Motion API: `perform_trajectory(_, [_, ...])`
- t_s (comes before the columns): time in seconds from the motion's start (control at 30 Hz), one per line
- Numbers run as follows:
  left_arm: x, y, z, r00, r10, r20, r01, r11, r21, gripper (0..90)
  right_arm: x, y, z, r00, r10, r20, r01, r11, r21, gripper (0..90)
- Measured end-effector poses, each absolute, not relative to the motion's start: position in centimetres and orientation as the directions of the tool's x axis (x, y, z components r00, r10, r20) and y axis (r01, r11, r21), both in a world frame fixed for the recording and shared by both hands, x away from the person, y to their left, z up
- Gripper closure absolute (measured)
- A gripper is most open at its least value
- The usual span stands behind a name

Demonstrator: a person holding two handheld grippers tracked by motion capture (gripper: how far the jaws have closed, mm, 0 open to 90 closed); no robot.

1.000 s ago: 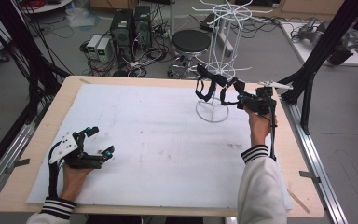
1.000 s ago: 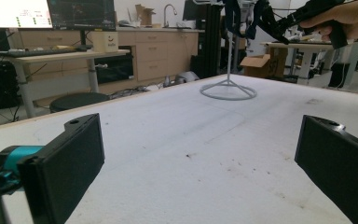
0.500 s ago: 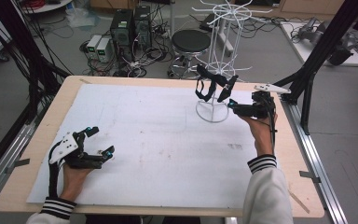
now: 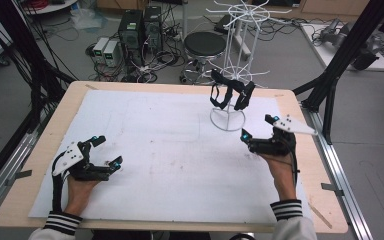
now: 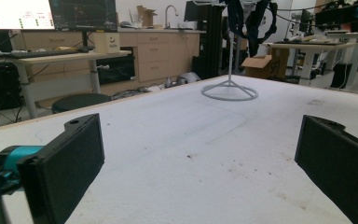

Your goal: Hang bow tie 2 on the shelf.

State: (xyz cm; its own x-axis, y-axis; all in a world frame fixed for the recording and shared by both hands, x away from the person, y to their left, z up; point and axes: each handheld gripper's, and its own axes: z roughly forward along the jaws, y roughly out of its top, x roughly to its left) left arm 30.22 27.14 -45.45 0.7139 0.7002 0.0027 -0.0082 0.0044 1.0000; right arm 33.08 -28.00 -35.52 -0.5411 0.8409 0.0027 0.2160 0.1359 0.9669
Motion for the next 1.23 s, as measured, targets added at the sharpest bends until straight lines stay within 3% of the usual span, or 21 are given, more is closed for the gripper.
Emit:
perform_trajectory(0.17, [30.2,27.2,-45.5,0.714,0.700,-0.007,-0.004,0.014,1.000,1.8,29.7,-27.5,-38.6,-0.568,0.823,-0.017,0.091,0.084,0.992,0.7])
perform_trajectory(0.33, [30.2,27.2,-45.5,0.714,0.700,-0.002,-0.009,0.012,1.000,1.8,27.7,-27.3,-41.0,-0.580,0.814,-0.035,0.027,0.062,0.998,0.7])
perform_trajectory(0.73, [30.1,27.3,-45.5,0.712,0.702,-0.002,-0.011,0.014,1.000,1.8,26.5,-27.4,-45.1,-0.554,0.833,-0.014,0.022,0.031,0.999,0.7])
perform_trajectory(1.23, [29.6,27.4,-45.5,0.709,0.705,-0.017,-0.006,0.030,1.000,1.8,26.5,-27.3,-45.4,-0.546,0.837,-0.023,0.011,0.035,0.999,0.7])
